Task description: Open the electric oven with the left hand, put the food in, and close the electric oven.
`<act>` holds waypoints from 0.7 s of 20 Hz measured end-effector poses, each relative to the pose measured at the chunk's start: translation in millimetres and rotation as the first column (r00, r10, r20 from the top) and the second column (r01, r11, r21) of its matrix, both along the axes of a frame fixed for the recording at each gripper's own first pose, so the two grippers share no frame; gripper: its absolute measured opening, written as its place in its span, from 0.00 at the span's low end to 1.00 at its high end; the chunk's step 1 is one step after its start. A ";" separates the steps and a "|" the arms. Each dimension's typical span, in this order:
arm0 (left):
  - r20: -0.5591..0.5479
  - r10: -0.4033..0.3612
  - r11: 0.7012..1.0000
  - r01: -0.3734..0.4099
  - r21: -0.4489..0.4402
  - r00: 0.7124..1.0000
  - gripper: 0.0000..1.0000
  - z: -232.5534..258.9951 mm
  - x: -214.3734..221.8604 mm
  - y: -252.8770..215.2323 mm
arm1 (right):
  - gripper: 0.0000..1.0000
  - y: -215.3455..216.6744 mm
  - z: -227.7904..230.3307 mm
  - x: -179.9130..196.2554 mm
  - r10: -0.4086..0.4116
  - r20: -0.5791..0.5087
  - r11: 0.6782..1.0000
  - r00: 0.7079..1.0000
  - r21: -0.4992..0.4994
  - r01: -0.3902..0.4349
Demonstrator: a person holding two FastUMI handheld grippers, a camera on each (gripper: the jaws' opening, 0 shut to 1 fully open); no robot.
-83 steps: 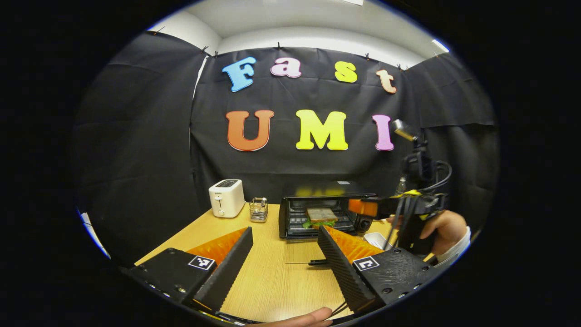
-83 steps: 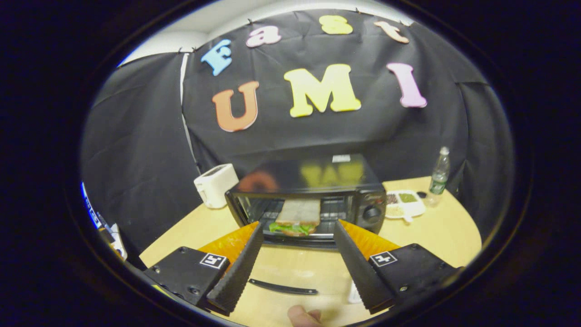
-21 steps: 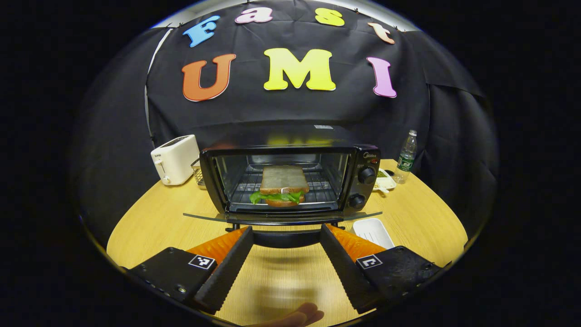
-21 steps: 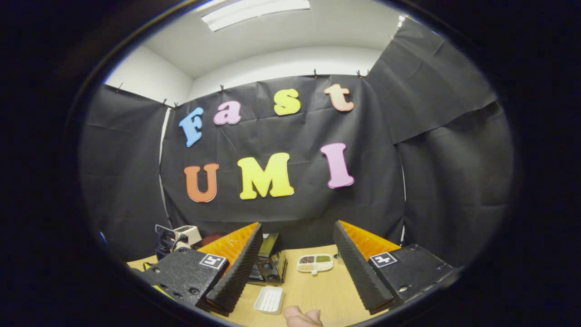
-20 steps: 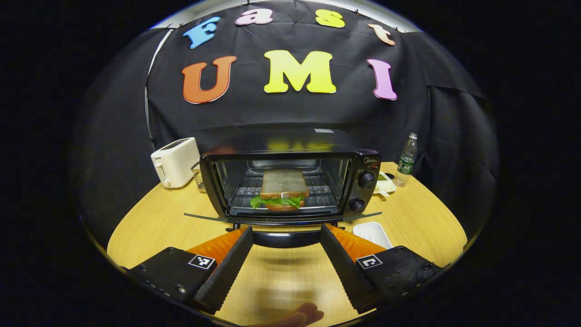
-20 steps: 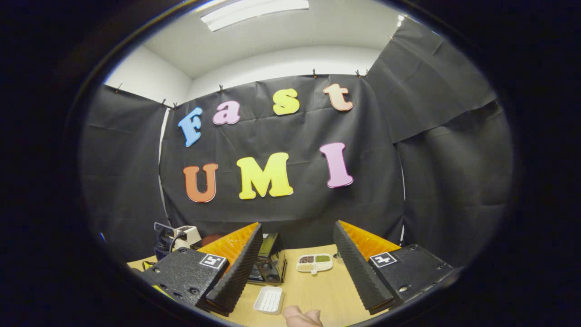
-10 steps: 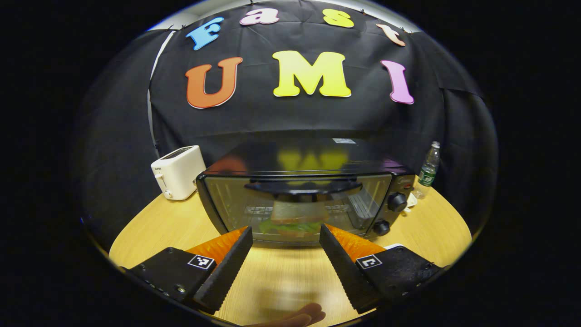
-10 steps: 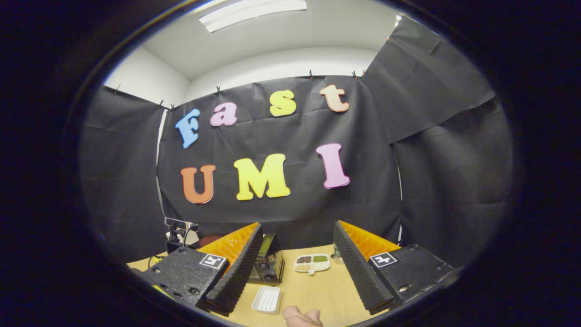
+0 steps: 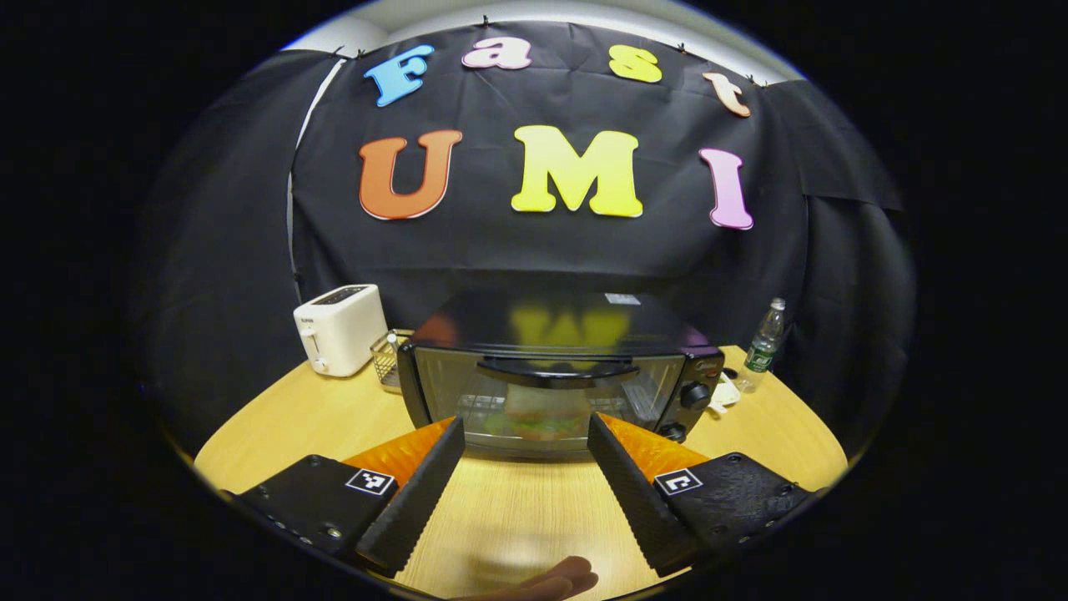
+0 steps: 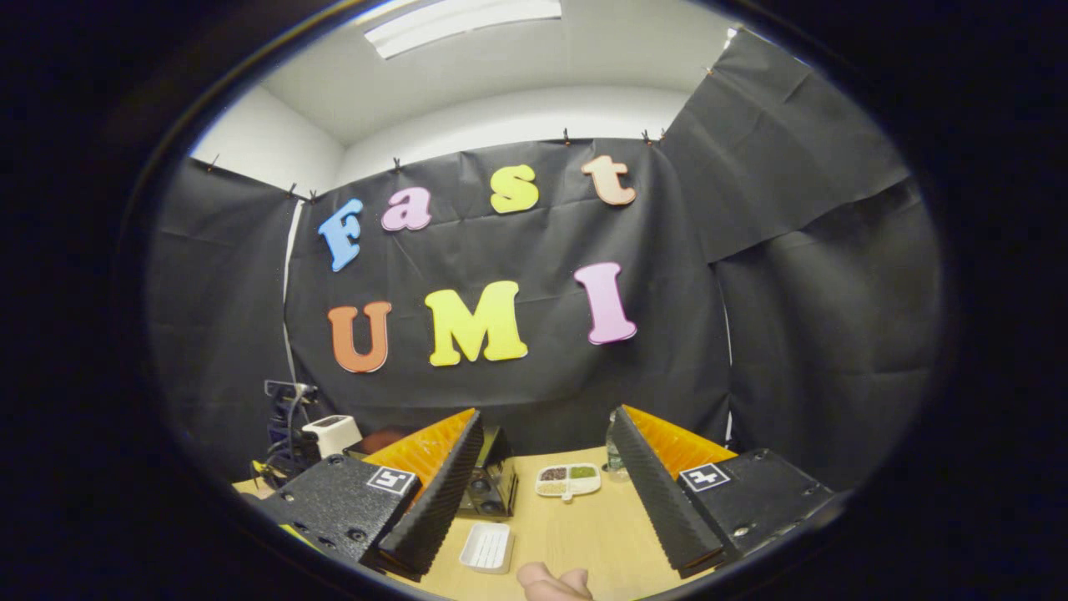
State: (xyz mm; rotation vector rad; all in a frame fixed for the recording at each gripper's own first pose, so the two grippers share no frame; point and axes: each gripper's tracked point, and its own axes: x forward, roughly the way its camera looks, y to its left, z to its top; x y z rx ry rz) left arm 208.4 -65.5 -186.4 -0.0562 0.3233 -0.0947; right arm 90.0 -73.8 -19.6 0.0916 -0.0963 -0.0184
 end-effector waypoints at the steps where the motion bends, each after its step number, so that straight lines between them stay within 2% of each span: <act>1: 0.027 -0.003 1.000 0.003 0.002 1.000 0.98 14.7 -7.5 1.3 | 1.00 -0.3 1.8 -2.0 -0.002 0.003 1.000 1.000 0.001 0.002; 5: 0.154 -0.004 1.000 0.002 0.012 0.988 0.97 75.4 -37.8 4.8 | 1.00 0.1 5.6 -11.6 -0.008 0.010 1.000 1.000 -0.006 0.008; 9: 0.277 0.010 0.999 -0.020 0.034 0.961 0.97 135.7 -77.0 15.1 | 1.00 5.1 12.8 -22.4 -0.009 0.023 1.000 1.000 -0.023 0.010; 14: 0.364 -0.009 1.000 0.009 0.001 0.931 0.97 178.9 -137.6 17.2 | 1.00 10.8 12.9 -35.2 -0.006 0.031 0.999 0.999 -0.038 0.007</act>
